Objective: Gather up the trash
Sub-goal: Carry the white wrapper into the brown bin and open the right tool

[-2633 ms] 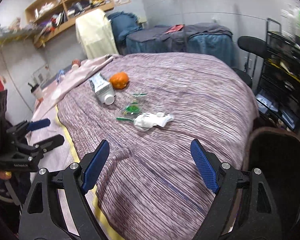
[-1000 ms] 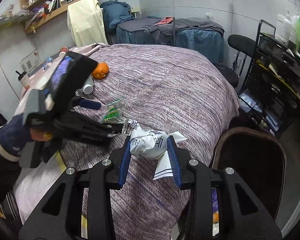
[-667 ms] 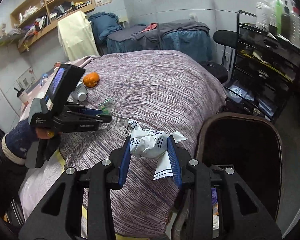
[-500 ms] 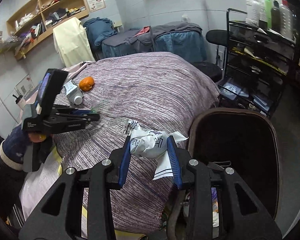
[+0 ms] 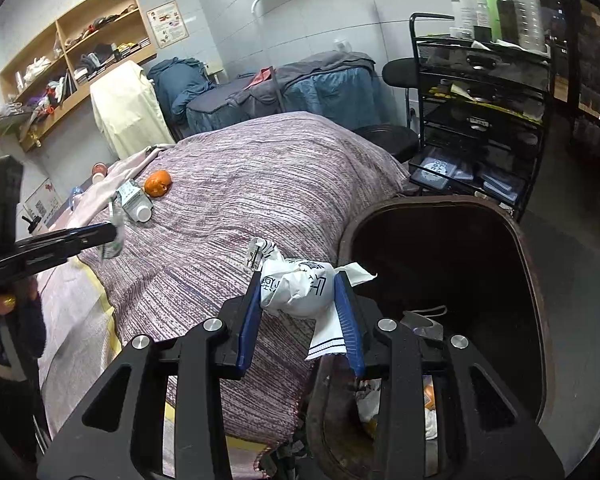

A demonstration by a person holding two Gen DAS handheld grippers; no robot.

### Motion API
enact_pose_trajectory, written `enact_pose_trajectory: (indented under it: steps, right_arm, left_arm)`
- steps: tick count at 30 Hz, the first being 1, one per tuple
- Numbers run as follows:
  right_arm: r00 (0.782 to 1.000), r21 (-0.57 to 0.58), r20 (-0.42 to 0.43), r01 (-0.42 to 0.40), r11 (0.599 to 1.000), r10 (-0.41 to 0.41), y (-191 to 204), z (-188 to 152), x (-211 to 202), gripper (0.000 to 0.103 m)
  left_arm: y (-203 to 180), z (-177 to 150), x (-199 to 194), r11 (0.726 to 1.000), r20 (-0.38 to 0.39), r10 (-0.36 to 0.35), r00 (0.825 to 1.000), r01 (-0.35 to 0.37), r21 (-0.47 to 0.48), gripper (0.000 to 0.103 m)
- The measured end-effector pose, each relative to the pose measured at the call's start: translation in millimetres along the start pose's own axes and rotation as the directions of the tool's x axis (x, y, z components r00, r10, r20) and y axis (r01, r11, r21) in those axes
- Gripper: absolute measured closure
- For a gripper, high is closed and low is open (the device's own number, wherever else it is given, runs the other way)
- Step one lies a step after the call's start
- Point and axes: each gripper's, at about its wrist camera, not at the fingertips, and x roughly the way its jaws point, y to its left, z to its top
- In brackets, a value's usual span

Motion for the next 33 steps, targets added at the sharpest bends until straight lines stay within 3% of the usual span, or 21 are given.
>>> enact_pose_trajectory:
  steps: [11,28,31,33]
  right_arm:
    - [0.999,0.044,0.015,0.043,0.998,-0.044,-25.5,-11.6,-20.4,0.066]
    - [0.987,0.176,-0.072,0.152,0.973,-0.141,-83.6,-48.2,-3.1,0.066]
    - [0.984,0.2,-0.083,0.17,0.965,-0.156,-90.2,-52.7,1.4,0.055]
    - [0.982,0.221,-0.083,0.182,0.958,-0.168,-94.5,-55.1,1.9,0.042]
  left_arm:
    - [-41.9,-10.1,-20.1,0.997,0.057,-0.074,0.996,0.073,0.02,0.082]
    - [-126.1,-10.7,-1.1,0.971,0.013,-0.19,0.982,0.186,0.148,0.082]
    - [-137.9,-10.0,5.2,0.965,-0.002,-0.205,0.979,0.202,0.167,0.082]
    - [-145.2,-10.5,9.6,0.96,-0.015,-0.212,0.977,0.212,0.181,0.082]
